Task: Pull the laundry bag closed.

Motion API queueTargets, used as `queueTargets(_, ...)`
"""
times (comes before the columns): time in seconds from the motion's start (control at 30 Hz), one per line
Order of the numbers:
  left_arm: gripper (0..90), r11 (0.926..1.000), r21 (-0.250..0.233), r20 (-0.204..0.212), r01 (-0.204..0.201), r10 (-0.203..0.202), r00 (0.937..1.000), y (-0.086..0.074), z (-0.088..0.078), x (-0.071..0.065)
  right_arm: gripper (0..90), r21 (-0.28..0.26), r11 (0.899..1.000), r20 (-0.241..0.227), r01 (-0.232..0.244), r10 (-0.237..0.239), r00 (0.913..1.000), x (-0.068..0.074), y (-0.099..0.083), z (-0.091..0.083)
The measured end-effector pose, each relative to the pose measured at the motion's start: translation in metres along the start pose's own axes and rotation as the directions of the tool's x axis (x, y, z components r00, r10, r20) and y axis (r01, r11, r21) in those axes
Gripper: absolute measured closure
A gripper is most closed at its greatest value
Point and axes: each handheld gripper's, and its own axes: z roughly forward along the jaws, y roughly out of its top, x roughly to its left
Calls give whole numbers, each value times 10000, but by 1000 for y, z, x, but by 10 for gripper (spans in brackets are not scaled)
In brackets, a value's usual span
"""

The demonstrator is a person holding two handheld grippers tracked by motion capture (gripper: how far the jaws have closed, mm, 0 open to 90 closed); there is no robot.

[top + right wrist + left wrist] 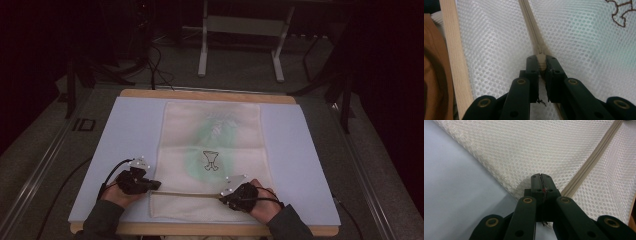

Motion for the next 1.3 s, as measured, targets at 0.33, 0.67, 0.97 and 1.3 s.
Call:
queueTargets(0.33, 899, 10000, -22, 17, 25, -25, 10000, 0, 0, 0, 823, 6, 9998, 90, -210, 210, 9997, -3, -8, -4)
queueTargets(0.67, 899, 10000, -21, 17, 24, -24, 10000, 0, 0, 0, 823, 18, 9996, 120, -295, 294, 9995, -3, -11, -7)
queueTargets(0.97, 900, 10000, -27, 19, 31, -31, 10000, 0, 0, 0, 823, 18, 9986, 215, -532, 531, 9984, -6, -21, -13)
queueTargets(1.3, 899, 10000, -21, 10, 28, -28, 10000, 0, 0, 0, 823, -23, 9974, 299, -724, 724, 9969, -8, -31, -18)
